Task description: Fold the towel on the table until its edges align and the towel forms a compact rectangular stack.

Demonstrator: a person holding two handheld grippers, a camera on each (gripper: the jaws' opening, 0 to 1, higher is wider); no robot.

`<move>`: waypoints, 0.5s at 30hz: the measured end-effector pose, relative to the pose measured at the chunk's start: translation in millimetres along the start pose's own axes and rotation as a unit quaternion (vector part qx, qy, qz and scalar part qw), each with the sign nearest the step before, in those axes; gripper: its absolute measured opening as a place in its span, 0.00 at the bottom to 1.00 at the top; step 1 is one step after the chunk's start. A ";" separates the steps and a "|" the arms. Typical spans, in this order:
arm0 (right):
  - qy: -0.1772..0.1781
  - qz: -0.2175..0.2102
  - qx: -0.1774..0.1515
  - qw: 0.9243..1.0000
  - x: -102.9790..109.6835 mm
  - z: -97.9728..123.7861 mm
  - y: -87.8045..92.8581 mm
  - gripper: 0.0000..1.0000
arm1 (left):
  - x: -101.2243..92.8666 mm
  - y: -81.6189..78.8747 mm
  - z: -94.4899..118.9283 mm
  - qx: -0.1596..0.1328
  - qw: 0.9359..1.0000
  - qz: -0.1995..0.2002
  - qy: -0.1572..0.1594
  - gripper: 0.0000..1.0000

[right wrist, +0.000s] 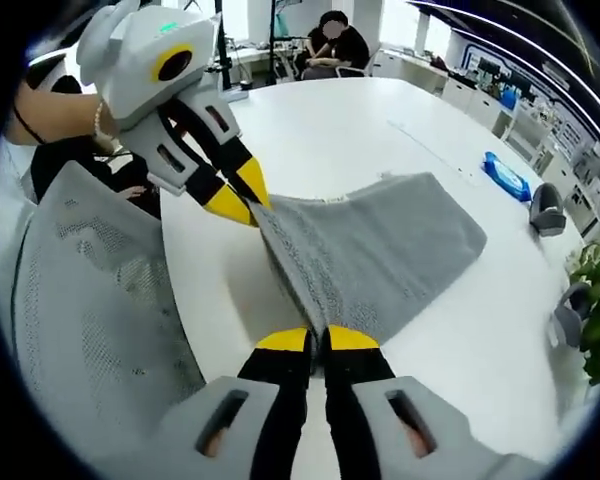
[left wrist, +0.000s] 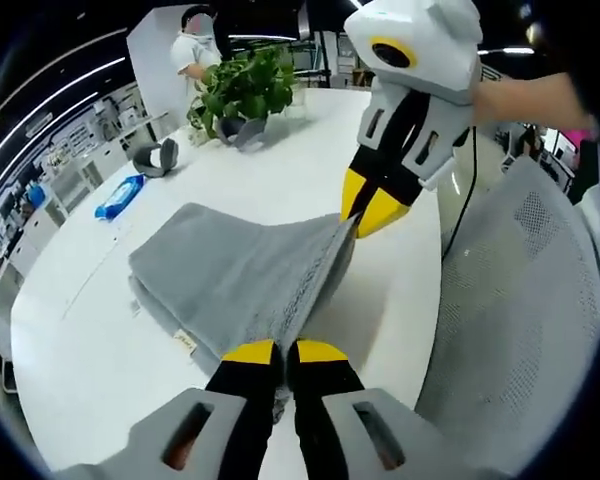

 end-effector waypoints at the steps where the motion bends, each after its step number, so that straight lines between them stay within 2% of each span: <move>1: 0.001 -0.001 -0.003 1.000 0.9 2.1 -0.8 0.02 | -0.3 -0.8 2.0 -0.002 1.000 0.002 -0.001 0.05; 15: 0.013 -0.004 -0.029 0.999 14.2 31.3 -8.4 0.02 | -6.6 -19.1 31.7 -0.024 1.000 0.002 -0.016 0.05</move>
Point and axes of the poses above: the point that each gripper's makers call its tool centre point, and the gripper's own axes: z roughly backward along the fingers, x roughly to its left, y roughly out of its underside, the point moved 9 cm from there along z, roughly backward along the fingers, and after that the axes turned 5 degrees about -y, right-handed, at the moved point
